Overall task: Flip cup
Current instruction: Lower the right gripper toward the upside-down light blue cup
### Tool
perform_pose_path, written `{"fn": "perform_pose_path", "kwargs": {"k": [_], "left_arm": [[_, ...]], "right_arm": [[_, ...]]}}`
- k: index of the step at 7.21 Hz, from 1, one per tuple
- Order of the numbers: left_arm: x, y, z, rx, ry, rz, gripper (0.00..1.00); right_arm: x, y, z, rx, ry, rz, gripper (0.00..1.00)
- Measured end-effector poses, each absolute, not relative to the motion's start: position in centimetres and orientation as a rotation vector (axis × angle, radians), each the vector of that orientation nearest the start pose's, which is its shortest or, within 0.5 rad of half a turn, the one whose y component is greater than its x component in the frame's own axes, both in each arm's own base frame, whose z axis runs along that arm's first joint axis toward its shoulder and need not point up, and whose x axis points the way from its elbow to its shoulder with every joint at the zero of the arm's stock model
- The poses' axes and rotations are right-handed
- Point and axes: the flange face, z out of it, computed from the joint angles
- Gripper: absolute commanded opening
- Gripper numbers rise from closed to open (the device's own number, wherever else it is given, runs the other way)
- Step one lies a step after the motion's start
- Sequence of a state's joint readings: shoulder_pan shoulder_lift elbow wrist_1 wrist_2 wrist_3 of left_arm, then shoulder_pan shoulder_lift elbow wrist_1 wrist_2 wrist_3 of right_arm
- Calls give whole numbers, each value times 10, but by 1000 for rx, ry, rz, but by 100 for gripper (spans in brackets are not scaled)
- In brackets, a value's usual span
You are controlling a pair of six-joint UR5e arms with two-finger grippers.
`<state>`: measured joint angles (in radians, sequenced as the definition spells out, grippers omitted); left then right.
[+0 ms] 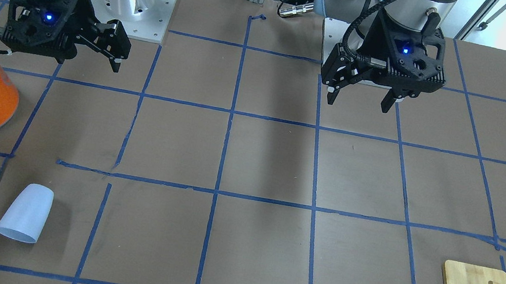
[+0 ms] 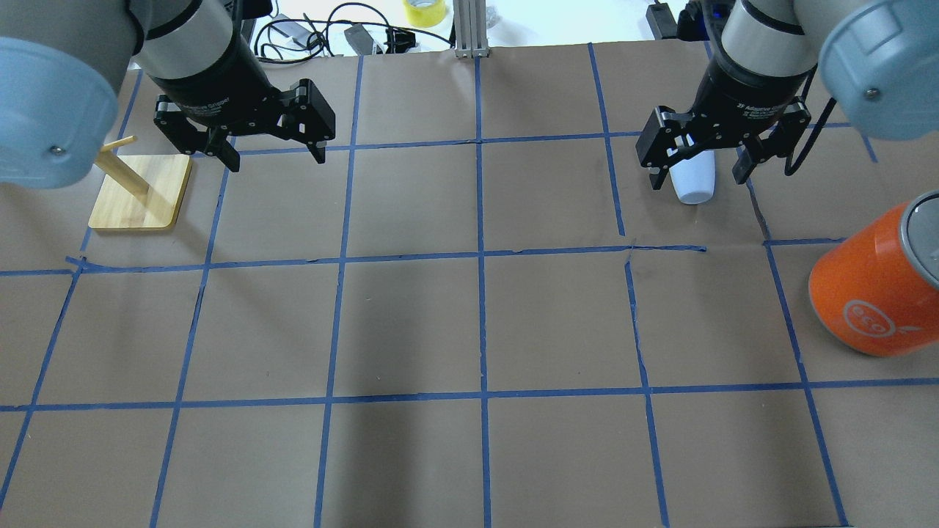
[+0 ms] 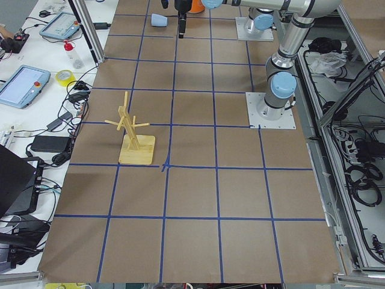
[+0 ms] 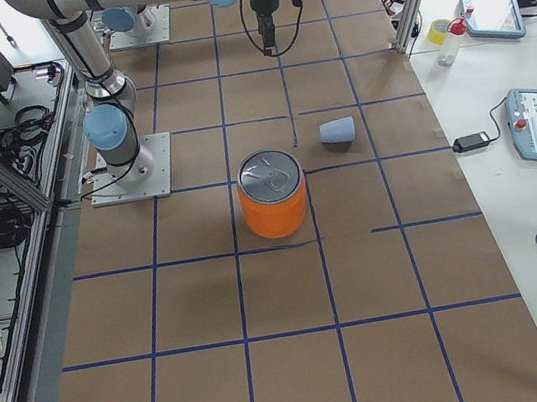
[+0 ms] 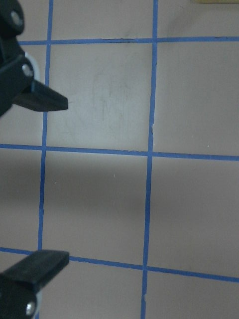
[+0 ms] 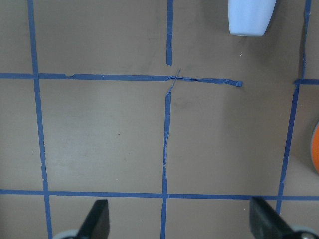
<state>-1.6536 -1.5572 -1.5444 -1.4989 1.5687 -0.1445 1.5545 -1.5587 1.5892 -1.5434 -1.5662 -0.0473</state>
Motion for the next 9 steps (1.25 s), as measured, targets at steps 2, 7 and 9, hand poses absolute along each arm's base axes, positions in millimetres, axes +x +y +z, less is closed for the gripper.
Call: {"fn": "perform_pose_path", "kwargs": {"k": [2, 7, 9], "left_arm": [[-174, -482, 516, -96, 3151, -177, 100], [-174, -479, 514, -96, 3150, -171, 100], [-174, -478, 513, -95, 3151, -169, 100]], "right_arm": [[126, -493, 470, -48, 3134, 90, 100], [125, -492, 468, -52, 3133, 104, 100], [126, -492, 468, -51, 3133, 105, 100]]}}
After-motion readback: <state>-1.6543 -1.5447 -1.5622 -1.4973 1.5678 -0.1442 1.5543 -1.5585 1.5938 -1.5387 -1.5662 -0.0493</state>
